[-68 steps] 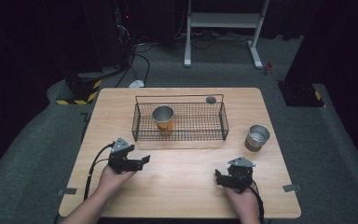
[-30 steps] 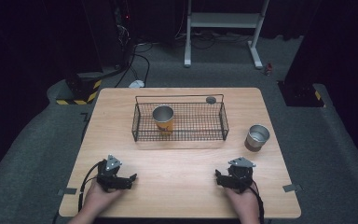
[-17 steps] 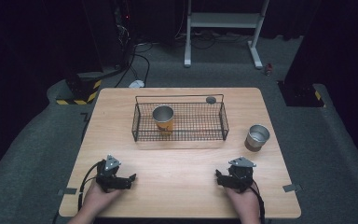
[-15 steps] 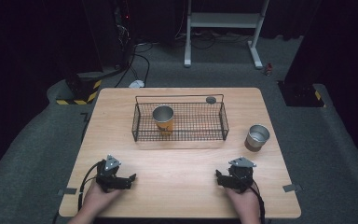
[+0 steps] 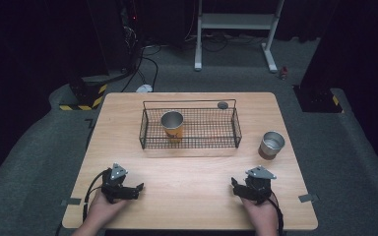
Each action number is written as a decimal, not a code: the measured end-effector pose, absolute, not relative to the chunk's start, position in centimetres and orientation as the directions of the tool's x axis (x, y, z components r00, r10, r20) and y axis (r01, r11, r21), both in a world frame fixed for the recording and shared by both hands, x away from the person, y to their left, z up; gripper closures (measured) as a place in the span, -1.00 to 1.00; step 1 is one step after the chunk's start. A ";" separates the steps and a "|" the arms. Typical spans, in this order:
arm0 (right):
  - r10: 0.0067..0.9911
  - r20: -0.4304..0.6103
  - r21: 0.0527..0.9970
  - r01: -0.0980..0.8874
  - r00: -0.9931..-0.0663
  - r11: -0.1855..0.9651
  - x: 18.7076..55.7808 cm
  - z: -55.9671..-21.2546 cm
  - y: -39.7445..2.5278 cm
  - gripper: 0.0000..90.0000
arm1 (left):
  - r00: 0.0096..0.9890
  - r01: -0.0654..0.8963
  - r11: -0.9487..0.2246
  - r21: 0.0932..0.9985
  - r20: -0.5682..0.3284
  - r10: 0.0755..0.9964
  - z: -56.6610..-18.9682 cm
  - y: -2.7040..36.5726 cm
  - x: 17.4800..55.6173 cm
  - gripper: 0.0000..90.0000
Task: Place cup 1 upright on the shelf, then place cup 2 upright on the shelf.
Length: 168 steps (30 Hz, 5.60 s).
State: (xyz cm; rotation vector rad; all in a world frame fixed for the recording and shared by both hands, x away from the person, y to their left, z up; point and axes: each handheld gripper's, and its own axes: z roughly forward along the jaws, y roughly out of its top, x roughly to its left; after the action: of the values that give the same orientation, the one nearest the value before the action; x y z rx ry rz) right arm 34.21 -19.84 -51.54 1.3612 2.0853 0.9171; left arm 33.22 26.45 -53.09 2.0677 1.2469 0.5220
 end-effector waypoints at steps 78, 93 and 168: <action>0.982 -0.059 0.782 0.603 -0.178 0.157 36.6 -50.2 -26.7 -0.77 | 0.465 0.622 -0.329 0.711 0.002 0.885 -53.1 26.4 33.3 -0.99; 0.992 -0.042 0.795 0.598 -0.118 0.105 39.1 -49.1 -27.9 -0.80 | 0.466 0.621 -0.332 0.710 0.006 0.885 -53.1 26.5 33.3 -0.99; 0.983 -0.010 0.854 0.510 -0.186 0.105 41.6 -49.0 -26.5 -0.59 | 0.471 0.618 -0.337 0.710 0.009 0.882 -53.1 26.5 33.3 -0.99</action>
State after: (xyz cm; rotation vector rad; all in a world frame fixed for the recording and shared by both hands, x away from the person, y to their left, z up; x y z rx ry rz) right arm 41.62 -26.47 -48.99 1.4600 1.7723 0.9863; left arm 33.34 26.51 -53.07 2.0755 1.2397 0.5277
